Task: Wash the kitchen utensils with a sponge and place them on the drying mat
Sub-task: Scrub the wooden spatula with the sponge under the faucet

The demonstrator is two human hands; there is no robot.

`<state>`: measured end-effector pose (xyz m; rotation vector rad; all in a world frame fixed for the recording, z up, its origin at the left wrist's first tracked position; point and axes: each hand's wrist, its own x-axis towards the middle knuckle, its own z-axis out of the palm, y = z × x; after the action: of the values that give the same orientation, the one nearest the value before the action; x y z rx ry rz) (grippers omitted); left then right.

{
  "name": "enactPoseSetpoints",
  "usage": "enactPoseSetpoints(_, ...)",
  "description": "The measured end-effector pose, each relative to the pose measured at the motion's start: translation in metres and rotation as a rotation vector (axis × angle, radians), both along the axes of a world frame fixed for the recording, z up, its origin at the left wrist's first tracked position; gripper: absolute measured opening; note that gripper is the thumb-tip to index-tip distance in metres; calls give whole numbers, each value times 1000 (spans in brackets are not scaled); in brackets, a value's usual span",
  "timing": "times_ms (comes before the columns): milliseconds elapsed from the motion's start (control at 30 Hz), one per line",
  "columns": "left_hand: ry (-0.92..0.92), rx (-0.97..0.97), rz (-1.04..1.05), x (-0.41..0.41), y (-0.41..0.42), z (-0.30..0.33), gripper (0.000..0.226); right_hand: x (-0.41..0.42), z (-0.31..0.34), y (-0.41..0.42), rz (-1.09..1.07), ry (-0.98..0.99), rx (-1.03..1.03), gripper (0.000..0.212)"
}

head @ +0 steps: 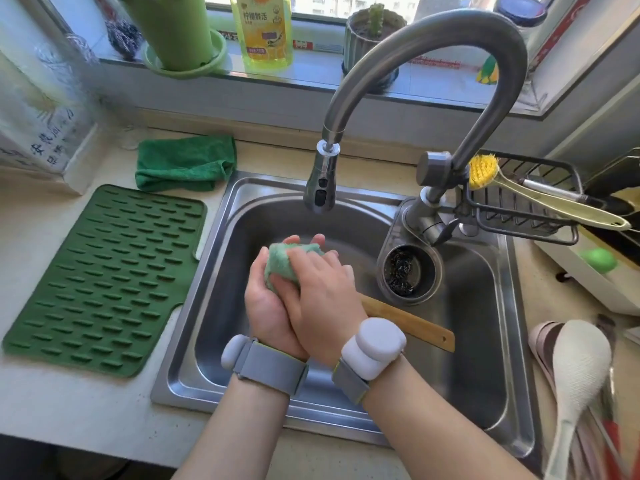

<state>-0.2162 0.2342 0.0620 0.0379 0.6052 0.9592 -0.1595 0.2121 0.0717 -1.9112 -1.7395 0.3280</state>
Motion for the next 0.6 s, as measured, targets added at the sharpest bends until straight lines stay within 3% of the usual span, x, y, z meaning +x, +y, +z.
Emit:
enactPoseSetpoints(100, 26, -31, 18, -6, 0, -6, 35, 9, -11, -12, 77, -160, 8, 27)
enactPoseSetpoints(167, 40, -29, 93, -13, 4, -7, 30, 32, -24, -25, 6, -247, -1, 25)
enactPoseSetpoints(300, 55, 43, 168, -20, 15, -5, 26, 56, -37, -47, -286, -115, -67, 25)
enactPoseSetpoints(467, 116, -39, 115, -6, 5, -2, 30, 6, -21, -13, -97, -114, 18, 30)
enactPoseSetpoints(600, 111, 40, 140, -22, 14, 0, 29, 68, -37, -41, -200, -206, -108, 34)
